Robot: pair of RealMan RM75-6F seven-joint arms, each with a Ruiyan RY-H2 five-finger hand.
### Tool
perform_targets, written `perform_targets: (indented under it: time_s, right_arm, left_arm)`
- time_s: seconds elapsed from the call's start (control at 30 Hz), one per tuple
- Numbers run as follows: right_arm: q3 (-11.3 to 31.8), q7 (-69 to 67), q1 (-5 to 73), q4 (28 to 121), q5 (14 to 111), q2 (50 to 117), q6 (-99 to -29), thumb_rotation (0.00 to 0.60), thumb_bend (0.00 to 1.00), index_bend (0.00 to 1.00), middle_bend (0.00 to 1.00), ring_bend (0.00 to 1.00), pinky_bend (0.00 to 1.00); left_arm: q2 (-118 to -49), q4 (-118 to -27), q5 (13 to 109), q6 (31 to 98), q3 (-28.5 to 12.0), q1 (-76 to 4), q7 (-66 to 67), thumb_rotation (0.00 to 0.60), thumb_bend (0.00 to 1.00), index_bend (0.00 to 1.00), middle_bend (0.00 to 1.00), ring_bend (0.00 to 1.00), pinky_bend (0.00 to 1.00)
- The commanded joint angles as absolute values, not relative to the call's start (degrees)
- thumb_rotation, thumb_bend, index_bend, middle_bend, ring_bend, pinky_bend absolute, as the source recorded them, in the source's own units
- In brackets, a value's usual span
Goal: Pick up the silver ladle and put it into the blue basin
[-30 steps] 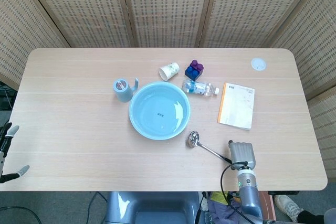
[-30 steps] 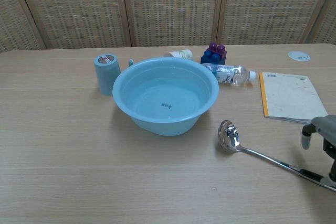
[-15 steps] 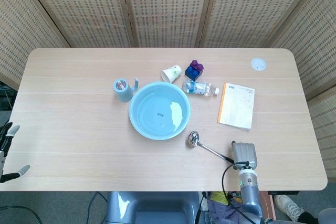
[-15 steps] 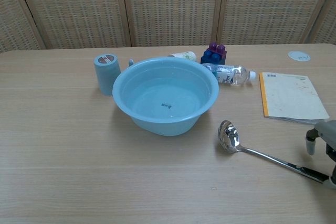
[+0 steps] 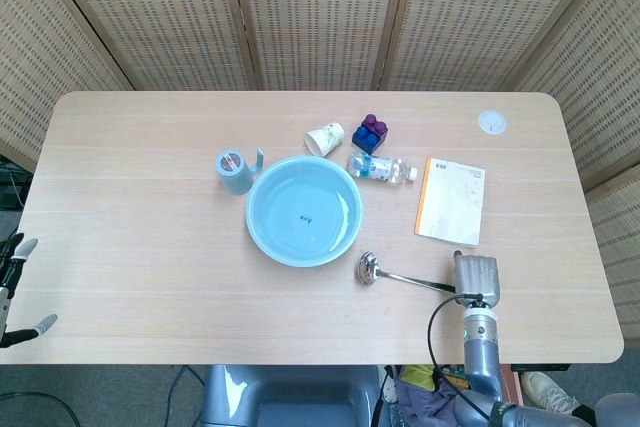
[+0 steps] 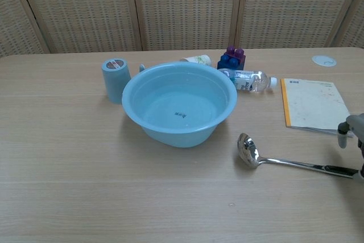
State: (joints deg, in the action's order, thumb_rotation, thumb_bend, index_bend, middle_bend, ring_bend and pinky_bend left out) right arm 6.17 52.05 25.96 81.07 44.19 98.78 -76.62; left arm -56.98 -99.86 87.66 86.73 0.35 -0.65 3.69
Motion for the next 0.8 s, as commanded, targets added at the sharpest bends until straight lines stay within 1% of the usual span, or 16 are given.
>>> perform_targets:
  time_s: [0.03,0.1,0.17,0.27,0.4,0.8]
  right_arm:
    - [7.2,49.3,25.2,87.6,43.9,96.8,-75.3,0.600,0.02,0.42,0.89,0.98,1.00]
    - [8.2,49.1,25.3,90.7,42.2,95.4,-74.4,0.600,0.05,0.43,0.89,0.98,1.00]
    - [8.7,49.4,25.5,91.9,41.1,94.7,-73.9,0.600,0.10,0.44,0.89,0.98,1.00]
    - [9.1,48.5,25.7,92.6,40.6,94.3,-73.3,0.600,0.15,0.45,0.89,0.98,1.00]
    - [8.4,46.8,25.6,91.8,42.5,94.5,-73.3,0.600,0.21,0.45,0.89,0.98,1.00]
    - [7.5,46.2,26.0,88.4,42.8,96.0,-72.6,0.600,0.27,0.45,0.89,0.98,1.00]
  left_arm:
    - [-56.9,-99.9,87.5,86.6,0.4,-0.7,3.5,0.600,0.00,0.00,0.00,0.00,0.00]
    - [-56.8,-99.9,87.7,86.8,0.4,-0.6,3.2,0.600,0.00,0.00,0.00,0.00,0.00]
    - [-56.7,-99.9,87.8,86.9,0.5,-0.5,3.0,0.600,0.00,0.00,0.00,0.00,0.00]
    - [-56.6,-99.9,87.8,86.9,0.5,-0.5,2.8,0.600,0.00,0.00,0.00,0.00,0.00]
    - [-56.6,-99.8,87.8,86.7,0.5,-0.6,2.9,0.600,0.00,0.00,0.00,0.00,0.00]
    - [-56.6,-99.9,87.6,86.4,0.6,-0.7,3.1,0.600,0.00,0.00,0.00,0.00,0.00]
